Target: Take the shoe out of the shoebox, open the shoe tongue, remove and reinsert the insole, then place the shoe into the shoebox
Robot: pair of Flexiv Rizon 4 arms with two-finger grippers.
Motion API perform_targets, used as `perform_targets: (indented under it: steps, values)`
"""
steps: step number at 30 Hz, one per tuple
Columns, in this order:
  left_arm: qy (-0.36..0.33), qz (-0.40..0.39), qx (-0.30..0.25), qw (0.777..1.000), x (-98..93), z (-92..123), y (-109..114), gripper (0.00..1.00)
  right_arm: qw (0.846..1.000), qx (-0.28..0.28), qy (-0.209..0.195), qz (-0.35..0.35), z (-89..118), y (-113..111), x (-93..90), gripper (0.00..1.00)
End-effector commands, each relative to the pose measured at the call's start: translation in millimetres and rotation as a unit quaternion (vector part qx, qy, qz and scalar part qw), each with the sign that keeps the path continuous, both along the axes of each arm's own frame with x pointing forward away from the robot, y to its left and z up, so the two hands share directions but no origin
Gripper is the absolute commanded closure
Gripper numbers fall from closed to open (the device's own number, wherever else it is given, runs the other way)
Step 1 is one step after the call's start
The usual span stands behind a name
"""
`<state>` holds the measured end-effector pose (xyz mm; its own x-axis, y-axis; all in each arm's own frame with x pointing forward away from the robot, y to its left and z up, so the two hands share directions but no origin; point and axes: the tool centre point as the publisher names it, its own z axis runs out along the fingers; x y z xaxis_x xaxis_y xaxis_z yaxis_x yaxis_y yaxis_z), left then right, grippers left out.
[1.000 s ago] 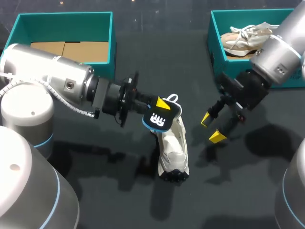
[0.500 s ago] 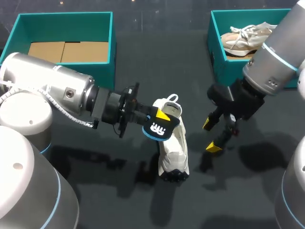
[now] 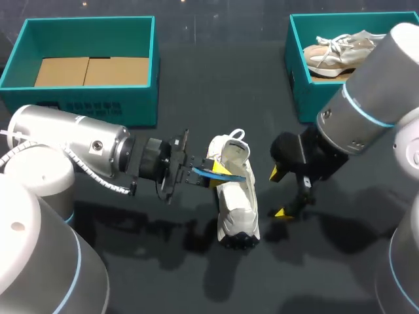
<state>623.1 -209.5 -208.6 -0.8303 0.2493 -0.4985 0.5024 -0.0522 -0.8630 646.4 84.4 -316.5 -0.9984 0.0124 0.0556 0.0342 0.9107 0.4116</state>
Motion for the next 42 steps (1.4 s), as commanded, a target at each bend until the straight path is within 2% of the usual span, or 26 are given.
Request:
perform_targets:
  steps: [1, 7, 17, 23, 42]
  values:
    - [0.0, 0.001, 0.001, 1.0, 0.0, 0.6, -0.6, 1.0, 1.0, -0.012, -0.007, -0.005, -2.5, 10.9, -1.2, 0.0]
    - [0.0, 0.001, 0.001, 1.0, 0.0, 0.6, -0.6, 1.0, 1.0, -0.012, -0.007, -0.005, -2.5, 10.9, -1.2, 0.0]
    - [-0.024, -0.009, -0.02, 0.999, -1.7, -16.0, -12.5, 1.0, 1.0, -0.005, -0.002, -0.025, -18.6, 17.3, 8.3, 0.0]
    - [-0.026, -0.012, -0.017, 0.999, -3.7, -24.8, -18.8, 1.0, 1.0, -0.01, -0.021, -0.015, -24.1, 20.1, 10.5, 0.0]
    - [-0.011, -0.004, -0.022, 1.0, -3.1, -35.0, -29.2, 1.0, 1.0, 0.012, -0.015, 0.009, -37.7, 21.4, 14.7, 0.0]
